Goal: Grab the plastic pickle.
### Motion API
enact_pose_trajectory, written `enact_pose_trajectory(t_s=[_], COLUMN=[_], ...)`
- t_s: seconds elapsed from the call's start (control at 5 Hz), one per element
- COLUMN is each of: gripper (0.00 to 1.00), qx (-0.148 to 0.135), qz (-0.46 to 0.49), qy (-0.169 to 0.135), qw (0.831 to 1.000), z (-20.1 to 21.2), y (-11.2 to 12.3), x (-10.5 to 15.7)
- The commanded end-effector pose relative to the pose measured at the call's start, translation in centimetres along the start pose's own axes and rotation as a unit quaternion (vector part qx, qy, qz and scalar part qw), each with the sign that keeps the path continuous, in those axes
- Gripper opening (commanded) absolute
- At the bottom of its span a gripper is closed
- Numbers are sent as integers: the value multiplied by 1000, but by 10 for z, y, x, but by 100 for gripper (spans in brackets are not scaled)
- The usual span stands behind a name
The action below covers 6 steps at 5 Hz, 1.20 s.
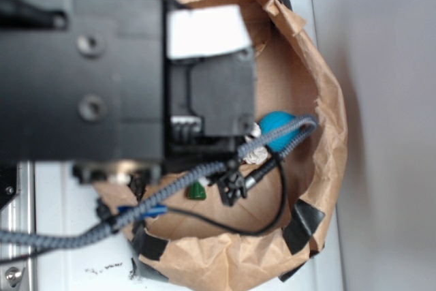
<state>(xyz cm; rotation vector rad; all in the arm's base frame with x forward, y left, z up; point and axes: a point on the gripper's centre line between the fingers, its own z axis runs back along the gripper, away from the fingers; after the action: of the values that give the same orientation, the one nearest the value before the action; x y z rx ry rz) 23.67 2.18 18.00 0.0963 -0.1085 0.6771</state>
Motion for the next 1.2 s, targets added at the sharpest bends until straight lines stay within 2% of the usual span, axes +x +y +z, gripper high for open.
enact_pose_trajectory(t_s=[0.0,0.2,0.4,0.6,0.8,1.0], gripper=[100,100,100,100,100,100], qx=[-11,-20,-1,43,93,88], qz=[7,98,191,238,316,348], qy=[-17,20,44,63,91,84], qw=[1000,995,981,968,940,929], z=[9,-22,-61,-99,-123,-122], y=[9,16,23,29,34,36], x=[7,17,18,20,25,33])
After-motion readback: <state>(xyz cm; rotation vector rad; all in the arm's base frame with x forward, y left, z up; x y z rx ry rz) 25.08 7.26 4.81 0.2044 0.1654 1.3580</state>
